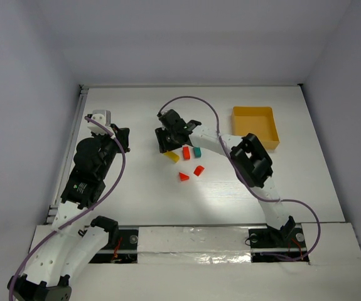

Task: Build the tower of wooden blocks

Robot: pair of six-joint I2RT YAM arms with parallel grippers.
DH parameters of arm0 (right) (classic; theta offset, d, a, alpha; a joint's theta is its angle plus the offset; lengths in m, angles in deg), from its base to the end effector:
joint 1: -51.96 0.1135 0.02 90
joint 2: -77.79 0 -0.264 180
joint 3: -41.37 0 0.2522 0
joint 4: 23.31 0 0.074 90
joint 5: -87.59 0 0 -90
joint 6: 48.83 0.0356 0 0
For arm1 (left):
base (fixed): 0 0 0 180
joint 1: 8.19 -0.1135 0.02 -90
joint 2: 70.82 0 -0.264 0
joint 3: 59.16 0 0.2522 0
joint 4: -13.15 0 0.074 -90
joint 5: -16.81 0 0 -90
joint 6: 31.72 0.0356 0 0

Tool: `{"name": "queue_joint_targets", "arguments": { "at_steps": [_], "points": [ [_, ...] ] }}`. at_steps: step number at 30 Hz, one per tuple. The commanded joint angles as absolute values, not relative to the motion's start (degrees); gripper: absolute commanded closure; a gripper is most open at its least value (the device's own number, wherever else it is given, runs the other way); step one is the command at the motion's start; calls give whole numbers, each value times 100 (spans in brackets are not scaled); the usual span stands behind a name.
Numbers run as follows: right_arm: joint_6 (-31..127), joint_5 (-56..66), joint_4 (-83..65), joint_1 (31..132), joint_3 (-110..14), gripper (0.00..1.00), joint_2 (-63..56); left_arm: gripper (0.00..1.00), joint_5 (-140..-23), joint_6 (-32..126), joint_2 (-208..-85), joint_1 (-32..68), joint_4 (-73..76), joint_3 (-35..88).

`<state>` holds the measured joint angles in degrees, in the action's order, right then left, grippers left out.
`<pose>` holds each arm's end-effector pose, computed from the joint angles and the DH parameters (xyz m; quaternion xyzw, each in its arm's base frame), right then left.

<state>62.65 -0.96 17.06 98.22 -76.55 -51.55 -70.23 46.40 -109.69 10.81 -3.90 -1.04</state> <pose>0.3467 0.3636 0.1816 -0.2068 0.9220 0.1923 0.2651 0.1538 -0.0510 0.3665 0.0245 0.6930 -0.1745 0.6991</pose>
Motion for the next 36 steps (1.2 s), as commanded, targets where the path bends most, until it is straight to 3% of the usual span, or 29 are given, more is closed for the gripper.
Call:
{"name": "queue_joint_targets", "arguments": {
  "at_steps": [1, 8, 13, 21, 28, 36],
  "points": [
    [5884, 137, 1751, 10004, -8111, 51, -5246, 100, -7108, 4624, -10940, 1044, -167, -67],
    [5717, -100, 1787, 10118, -7857, 50, -4922, 100, -7117, 4607, -10949, 1044, -167, -67],
    [5822, -512, 1700, 10118, -7646, 27, -4465, 100, -7126, 4615, -10949, 1044, -167, -67],
    [6894, -918, 1330, 10118, -6216, 12, -3410, 100, -7143, 4615, -10932, 1044, -158, -67],
    [7264, -567, 1198, 10118, -5695, 10, -3145, 100, -7161, 4598, -10905, 1044, -158, -67],
    [7272, -496, 1294, 10118, -6151, 8, -3795, 100, -7275, 4580, -10817, 1044, -149, -84]
  ]
}}
